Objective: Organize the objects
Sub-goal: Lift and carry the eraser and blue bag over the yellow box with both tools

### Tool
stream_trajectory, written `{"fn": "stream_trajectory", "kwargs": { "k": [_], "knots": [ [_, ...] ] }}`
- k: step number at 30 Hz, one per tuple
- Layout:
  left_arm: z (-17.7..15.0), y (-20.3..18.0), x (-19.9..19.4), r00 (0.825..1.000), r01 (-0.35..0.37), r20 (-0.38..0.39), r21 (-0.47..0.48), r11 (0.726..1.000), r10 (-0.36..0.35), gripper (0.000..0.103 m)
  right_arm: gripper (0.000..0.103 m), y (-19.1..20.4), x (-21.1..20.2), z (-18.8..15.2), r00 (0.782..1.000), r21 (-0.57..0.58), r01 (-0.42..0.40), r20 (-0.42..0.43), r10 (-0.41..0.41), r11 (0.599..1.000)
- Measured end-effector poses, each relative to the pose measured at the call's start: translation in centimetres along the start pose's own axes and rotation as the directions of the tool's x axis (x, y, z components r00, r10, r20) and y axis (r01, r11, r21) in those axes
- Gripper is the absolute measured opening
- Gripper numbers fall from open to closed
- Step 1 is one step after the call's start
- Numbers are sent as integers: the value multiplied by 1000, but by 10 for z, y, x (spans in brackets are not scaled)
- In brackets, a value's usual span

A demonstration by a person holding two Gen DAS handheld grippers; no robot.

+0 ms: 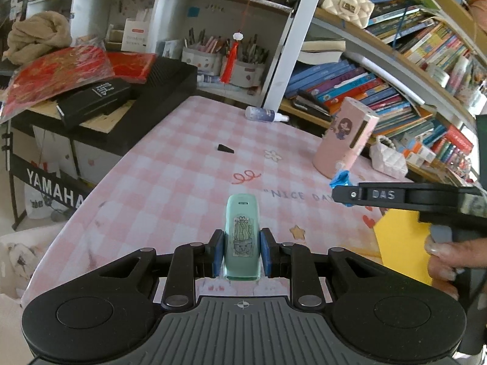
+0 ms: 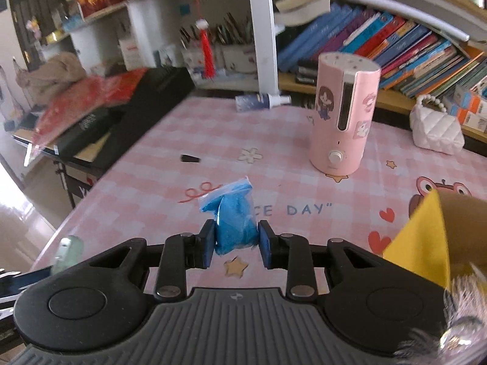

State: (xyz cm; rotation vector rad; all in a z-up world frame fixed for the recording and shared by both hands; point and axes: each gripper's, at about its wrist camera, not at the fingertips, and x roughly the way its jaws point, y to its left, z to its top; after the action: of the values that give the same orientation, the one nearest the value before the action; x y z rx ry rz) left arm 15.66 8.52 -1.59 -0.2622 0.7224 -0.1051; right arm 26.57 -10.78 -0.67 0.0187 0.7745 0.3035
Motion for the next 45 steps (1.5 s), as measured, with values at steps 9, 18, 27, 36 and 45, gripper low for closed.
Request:
{"fn": "stream_trajectory", "kwargs": {
  "k": [9, 18, 27, 36, 45],
  "knots": [
    [-33, 9, -43, 1000, 27, -7, 28, 999, -27, 23, 28, 29, -72, -55, 999, -32, 6, 48, -5, 999],
    [-58, 9, -82, 998, 67, 1, 85, 994, -68, 23, 28, 55, -118, -119, 998, -8, 48, 42, -48, 999],
    [-86, 3, -108, 991, 130, -36, 146, 981, -126, 23, 28, 76, -157, -167, 994, 17, 97, 58, -97, 995],
    [-104, -24, -115, 973, 230, -89, 220, 948, -215, 23, 28, 65, -192, -202, 982, 103, 177, 48, -183, 979],
    [-120, -73, -110, 928, 369, -170, 312, 875, -331, 23, 28, 28, -230, -236, 948, 234, 303, 28, -318, 924]
  ]
}}
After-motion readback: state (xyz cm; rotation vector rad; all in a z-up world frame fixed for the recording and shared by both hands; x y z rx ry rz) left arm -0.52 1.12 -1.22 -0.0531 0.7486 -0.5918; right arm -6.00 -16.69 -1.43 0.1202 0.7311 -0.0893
